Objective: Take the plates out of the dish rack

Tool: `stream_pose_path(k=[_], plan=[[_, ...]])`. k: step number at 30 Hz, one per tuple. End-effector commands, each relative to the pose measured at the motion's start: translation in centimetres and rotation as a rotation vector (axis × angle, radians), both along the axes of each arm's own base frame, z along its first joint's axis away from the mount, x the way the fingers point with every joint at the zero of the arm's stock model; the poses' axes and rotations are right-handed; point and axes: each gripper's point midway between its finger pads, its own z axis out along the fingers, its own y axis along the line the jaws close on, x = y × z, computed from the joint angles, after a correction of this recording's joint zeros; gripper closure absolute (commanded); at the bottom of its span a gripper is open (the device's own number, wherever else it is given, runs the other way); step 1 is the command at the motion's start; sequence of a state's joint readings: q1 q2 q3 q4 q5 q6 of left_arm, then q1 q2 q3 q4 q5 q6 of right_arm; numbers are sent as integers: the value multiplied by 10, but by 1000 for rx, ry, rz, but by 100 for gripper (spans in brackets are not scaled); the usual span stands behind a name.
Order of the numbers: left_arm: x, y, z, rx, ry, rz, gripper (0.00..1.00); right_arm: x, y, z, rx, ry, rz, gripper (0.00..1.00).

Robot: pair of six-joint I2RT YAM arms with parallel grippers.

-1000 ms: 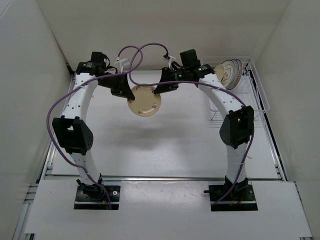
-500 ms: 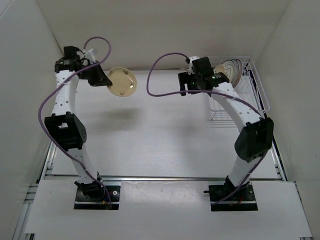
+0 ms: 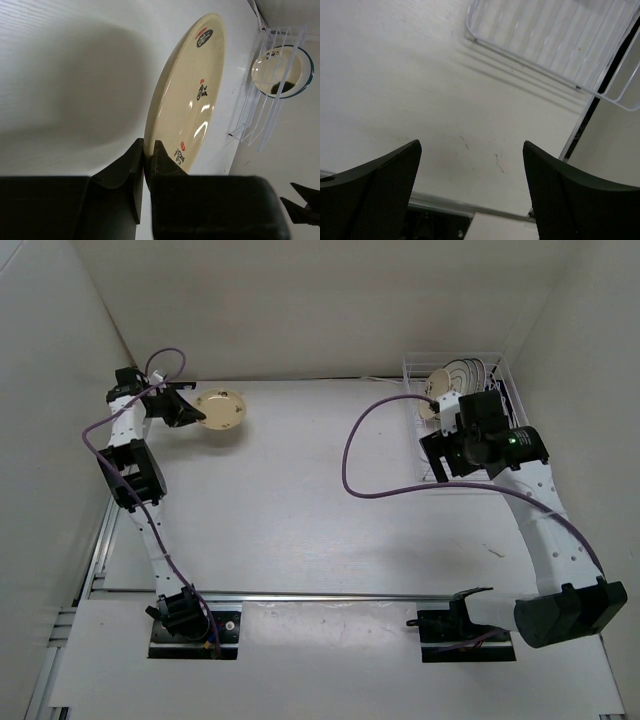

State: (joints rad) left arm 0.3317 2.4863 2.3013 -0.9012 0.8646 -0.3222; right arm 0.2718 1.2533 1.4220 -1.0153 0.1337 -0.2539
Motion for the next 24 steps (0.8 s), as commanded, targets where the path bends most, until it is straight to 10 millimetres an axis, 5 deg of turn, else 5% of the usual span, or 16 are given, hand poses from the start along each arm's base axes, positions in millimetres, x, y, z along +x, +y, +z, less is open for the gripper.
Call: stream_pose_path(k=[1, 8, 13, 24], plan=[[15, 12, 29, -33, -107, 7, 90, -27, -25, -8, -59, 101, 14, 14], [17, 38, -20, -56, -26, 63, 90, -31, -44, -6, -91, 130, -18, 14], [13, 55, -36, -60, 6, 98, 90, -23, -42, -6, -85, 123, -26, 14], [3, 59, -76, 17, 114, 136, 64, 5, -35, -6, -65, 128, -23, 14]])
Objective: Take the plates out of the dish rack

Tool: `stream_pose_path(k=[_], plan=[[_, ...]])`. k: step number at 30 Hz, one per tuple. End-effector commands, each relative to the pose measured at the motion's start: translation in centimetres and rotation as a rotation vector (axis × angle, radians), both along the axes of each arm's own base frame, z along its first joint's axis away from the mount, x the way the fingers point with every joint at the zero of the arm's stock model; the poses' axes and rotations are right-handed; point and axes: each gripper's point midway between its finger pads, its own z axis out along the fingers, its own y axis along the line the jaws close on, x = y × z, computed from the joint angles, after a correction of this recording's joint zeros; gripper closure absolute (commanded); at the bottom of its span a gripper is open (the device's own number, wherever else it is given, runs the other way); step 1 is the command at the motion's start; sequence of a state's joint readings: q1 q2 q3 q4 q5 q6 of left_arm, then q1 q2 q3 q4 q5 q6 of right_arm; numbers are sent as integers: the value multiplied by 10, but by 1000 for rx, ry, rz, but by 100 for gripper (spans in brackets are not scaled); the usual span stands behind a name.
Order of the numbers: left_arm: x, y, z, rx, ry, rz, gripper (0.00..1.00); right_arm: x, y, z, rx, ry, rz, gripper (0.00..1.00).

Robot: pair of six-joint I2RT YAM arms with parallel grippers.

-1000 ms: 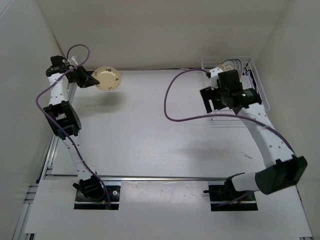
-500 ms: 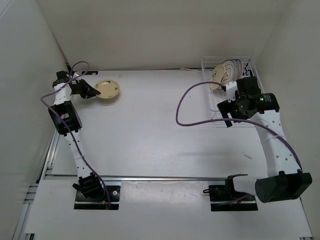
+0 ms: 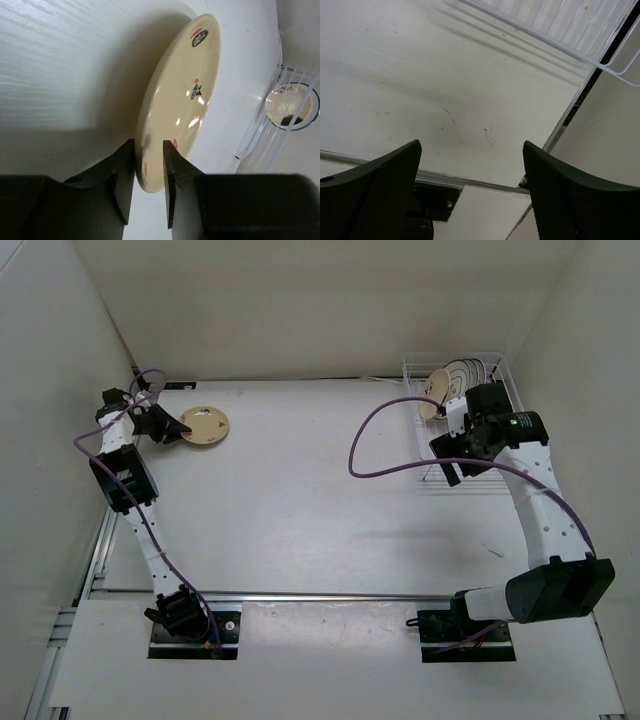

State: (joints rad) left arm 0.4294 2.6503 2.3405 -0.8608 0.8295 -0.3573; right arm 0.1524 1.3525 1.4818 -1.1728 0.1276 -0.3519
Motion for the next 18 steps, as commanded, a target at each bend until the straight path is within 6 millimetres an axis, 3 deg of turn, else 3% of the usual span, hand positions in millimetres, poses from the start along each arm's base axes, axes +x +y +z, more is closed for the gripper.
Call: stream_pose_path(k=[1, 2, 5, 6, 8, 9, 13, 14, 15, 16, 17, 18], plan=[[-1, -1, -2, 42, 20, 3, 60, 15, 5, 15, 24, -60, 10, 14], [-3, -2, -6, 44, 24, -4, 50, 18, 5, 13, 24, -59, 10, 14], [-8, -1, -14, 60, 55, -2, 40, 24, 8, 18, 39, -77, 7, 14], [-8, -3, -17, 88, 61, -8, 28, 24, 8, 18, 39, -77, 7, 14], [-9, -1, -10, 106, 54, -10, 21, 29, 11, 20, 49, -88, 12, 14], [-12, -5, -16, 118, 81, -11, 19, 30, 11, 25, 51, -101, 12, 14], [-16, 0, -10, 160, 92, -1, 18, 55, 16, 36, 64, -135, 17, 14], [-17, 1, -3, 176, 86, 6, 15, 63, 17, 50, 69, -176, 18, 14], [-16, 5, 2, 199, 82, 16, 15, 71, 19, 52, 70, -178, 18, 14], [-24, 9, -3, 237, 115, 23, 15, 75, 19, 56, 72, -191, 18, 14], [-26, 13, -1, 264, 117, 26, 15, 80, 20, 68, 75, -217, 19, 14], [-27, 11, 13, 295, 111, 31, 15, 85, 21, 66, 81, -212, 9, 14]])
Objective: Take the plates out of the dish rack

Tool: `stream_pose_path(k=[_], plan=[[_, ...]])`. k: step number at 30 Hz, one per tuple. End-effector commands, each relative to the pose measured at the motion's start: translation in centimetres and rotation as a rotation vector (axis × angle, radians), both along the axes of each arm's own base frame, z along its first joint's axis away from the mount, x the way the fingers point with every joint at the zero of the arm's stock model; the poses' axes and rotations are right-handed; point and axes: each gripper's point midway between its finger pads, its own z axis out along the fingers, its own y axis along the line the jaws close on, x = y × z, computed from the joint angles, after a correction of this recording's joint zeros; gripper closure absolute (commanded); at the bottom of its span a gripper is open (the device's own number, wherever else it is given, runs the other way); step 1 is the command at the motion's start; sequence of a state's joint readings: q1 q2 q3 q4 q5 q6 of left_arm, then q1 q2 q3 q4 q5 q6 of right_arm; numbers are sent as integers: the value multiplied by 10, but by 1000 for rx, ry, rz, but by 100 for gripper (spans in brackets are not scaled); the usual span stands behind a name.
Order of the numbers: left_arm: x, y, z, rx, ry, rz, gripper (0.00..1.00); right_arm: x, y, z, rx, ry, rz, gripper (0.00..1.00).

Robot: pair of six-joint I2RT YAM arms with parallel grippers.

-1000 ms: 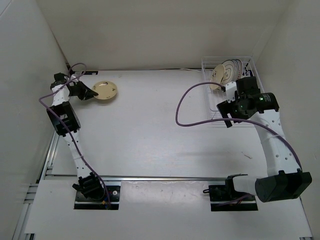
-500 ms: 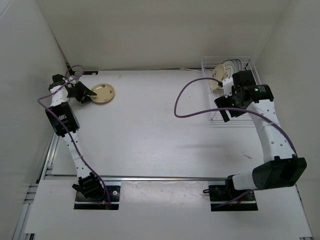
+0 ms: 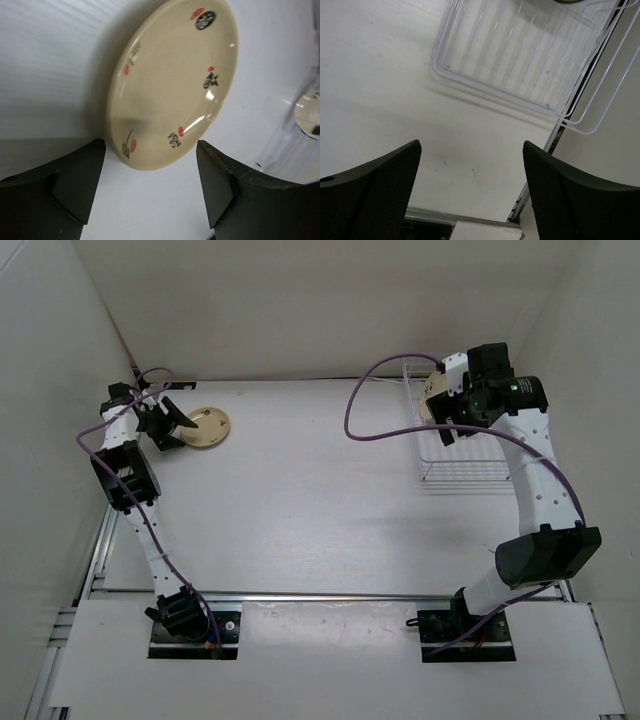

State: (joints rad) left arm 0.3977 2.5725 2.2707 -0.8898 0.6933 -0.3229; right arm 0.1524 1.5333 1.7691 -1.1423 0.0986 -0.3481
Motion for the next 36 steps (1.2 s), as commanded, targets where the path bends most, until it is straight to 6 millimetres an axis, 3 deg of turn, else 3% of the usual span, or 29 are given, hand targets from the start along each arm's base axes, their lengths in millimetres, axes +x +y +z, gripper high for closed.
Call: stream_pose_path(k=[1, 2, 3, 5, 6, 7, 8, 9, 11, 12, 14, 15, 16, 18, 19, 21, 22, 24, 25, 29, 31, 35, 36], plan=[[-23, 22, 11, 213, 80, 46, 15, 22, 7, 25, 43, -84, -12, 14], [-25, 24, 16, 230, 81, 54, 15, 30, 9, 34, 58, -124, -24, 13], [-27, 26, 33, 255, 59, 64, 15, 36, 12, 36, 80, -136, -31, 13], [-37, 31, 38, 299, 88, 95, 15, 51, 18, 38, 120, -163, -57, 13], [-37, 30, 56, 331, 62, 101, 15, 61, 20, 40, 130, -174, -66, 13], [-42, 33, 59, 358, 71, 115, 15, 67, 21, 41, 145, -177, -82, 13], [-44, 27, 66, 360, 65, 105, 15, 73, 21, 44, 159, -184, -93, 9], [-47, 28, 85, 381, 36, 117, 15, 86, 23, 49, 170, -202, -100, 7], [-54, 27, 99, 400, 17, 118, 15, 101, 17, 54, 201, -228, -152, 4], [-60, 25, 120, 417, -17, 115, 15, 114, 19, 58, 216, -247, -161, 2], [-67, 15, 136, 420, -53, 84, 15, 132, 13, 50, 236, -244, -196, 0], [-71, 12, 144, 420, -75, 70, 15, 140, 13, 58, 243, -279, -192, 0], [-75, 1, 165, 426, -127, 47, 15, 146, 8, 54, 241, -280, -204, 0], [-87, -17, 176, 406, -166, -36, 13, 160, 5, 45, 249, -298, -207, 0], [-91, -26, 196, 417, -222, -61, 13, 164, -1, 39, 248, -302, -218, 0], [-99, -45, 202, 444, -247, -135, 12, 177, -8, 33, 251, -334, -230, 0], [-104, -63, 214, 472, -281, -178, 11, 179, -14, 21, 255, -320, -253, 0], [-111, -72, 214, 532, -278, -208, 10, 187, -19, 6, 256, -299, -273, 0], [-114, -85, 224, 536, -309, -230, 10, 194, -23, -3, 253, -288, -283, 0], [-124, -97, 227, 533, -331, -280, 10, 214, -28, -16, 252, -293, -292, 12], [-132, -108, 233, 495, -362, -348, 8, 225, -29, -22, 246, -298, -284, 25], [-150, -125, 250, 440, -420, -425, 7, 237, -29, -38, 243, -283, -285, 32], [-153, -125, 245, 438, -405, -436, 7, 238, -29, -34, 245, -294, -284, 32]])
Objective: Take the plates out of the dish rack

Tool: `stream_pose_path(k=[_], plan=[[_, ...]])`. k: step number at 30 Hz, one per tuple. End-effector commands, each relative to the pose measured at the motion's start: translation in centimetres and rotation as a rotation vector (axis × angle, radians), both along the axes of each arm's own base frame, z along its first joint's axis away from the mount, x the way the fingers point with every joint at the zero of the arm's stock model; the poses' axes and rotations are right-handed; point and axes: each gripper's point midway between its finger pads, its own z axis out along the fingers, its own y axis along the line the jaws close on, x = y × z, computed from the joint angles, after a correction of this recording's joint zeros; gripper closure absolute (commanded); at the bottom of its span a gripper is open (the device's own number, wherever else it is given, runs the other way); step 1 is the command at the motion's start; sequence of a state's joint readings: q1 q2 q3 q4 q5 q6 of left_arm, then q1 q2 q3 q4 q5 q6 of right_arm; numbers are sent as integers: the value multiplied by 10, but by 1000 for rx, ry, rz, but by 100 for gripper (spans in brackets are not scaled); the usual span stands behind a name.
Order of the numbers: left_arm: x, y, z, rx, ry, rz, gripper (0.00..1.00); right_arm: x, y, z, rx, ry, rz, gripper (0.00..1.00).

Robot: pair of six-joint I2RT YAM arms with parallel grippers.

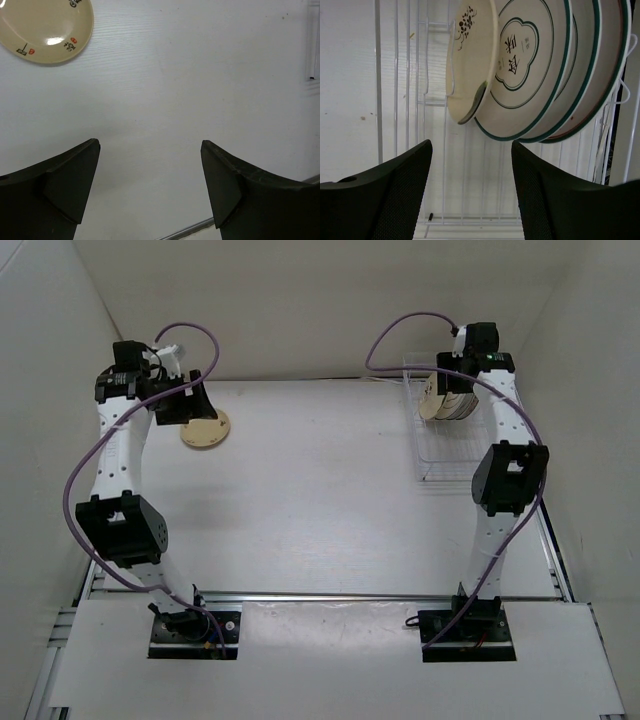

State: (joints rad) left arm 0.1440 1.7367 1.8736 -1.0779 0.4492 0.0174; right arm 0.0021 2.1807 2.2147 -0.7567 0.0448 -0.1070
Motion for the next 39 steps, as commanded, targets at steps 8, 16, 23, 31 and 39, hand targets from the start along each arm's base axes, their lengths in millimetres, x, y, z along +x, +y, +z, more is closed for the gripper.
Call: stream_pose_path(k=[8, 16, 23, 31, 39], plan=[[-40, -16, 23, -23, -43, -109, 7, 38, 0, 12, 2, -115, -10, 34], [-45, -12, 27, 10, -57, -107, 6, 56, -4, 4, -11, -141, -25, 38], [-50, -11, 19, 17, -32, -108, 6, 65, -4, -11, -11, -132, -25, 43], [-55, -7, 13, 42, -11, -97, 6, 70, -10, -33, -27, -102, -21, 53], [-56, -7, 10, 40, -2, -98, 6, 71, -10, -36, -27, -100, -21, 90]])
